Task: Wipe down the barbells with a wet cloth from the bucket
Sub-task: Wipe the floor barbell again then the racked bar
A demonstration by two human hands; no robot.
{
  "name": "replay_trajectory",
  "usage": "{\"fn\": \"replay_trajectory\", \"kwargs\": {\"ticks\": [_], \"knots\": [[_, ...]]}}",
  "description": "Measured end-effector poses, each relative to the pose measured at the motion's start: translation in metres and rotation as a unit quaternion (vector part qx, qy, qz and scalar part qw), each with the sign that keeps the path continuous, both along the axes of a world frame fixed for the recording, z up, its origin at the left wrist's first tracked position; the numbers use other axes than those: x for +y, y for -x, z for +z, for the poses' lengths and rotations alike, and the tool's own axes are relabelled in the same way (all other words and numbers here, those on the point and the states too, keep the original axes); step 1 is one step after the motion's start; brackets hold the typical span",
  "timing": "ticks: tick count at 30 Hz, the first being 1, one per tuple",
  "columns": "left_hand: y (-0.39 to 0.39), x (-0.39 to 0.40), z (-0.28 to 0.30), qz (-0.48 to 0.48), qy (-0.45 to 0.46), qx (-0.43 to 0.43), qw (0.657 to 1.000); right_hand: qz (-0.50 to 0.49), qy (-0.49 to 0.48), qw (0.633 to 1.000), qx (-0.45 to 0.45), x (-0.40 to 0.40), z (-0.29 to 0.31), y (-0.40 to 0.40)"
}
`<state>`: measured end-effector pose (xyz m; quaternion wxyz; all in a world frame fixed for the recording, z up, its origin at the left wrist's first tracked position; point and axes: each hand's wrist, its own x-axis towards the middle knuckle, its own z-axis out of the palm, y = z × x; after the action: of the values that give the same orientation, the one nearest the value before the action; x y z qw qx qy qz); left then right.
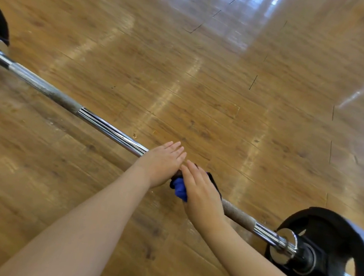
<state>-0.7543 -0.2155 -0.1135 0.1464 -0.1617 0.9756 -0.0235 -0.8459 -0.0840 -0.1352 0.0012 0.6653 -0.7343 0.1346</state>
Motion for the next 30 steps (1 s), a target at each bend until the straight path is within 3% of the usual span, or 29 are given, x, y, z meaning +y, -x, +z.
{"fn": "replay_trajectory", "kwargs": {"ticks": [8,16,23,30], "knots": [[-0.003,0.003,-0.002,-0.005,0.003,-0.001,1.000,0.014,0.022,0.998,-0.062,0.050,-0.007,0.031],[-0.003,0.005,-0.005,0.020,-0.003,0.031,0.999,-0.049,0.036,0.995,-0.083,0.088,0.002,0.047],[0.001,0.000,-0.004,0.025,-0.016,0.009,1.000,0.079,0.036,0.995,-0.053,0.029,-0.001,0.025],[-0.001,0.001,-0.005,0.018,-0.021,0.001,1.000,-0.020,0.023,0.995,-0.090,0.093,-0.002,0.055]]}}
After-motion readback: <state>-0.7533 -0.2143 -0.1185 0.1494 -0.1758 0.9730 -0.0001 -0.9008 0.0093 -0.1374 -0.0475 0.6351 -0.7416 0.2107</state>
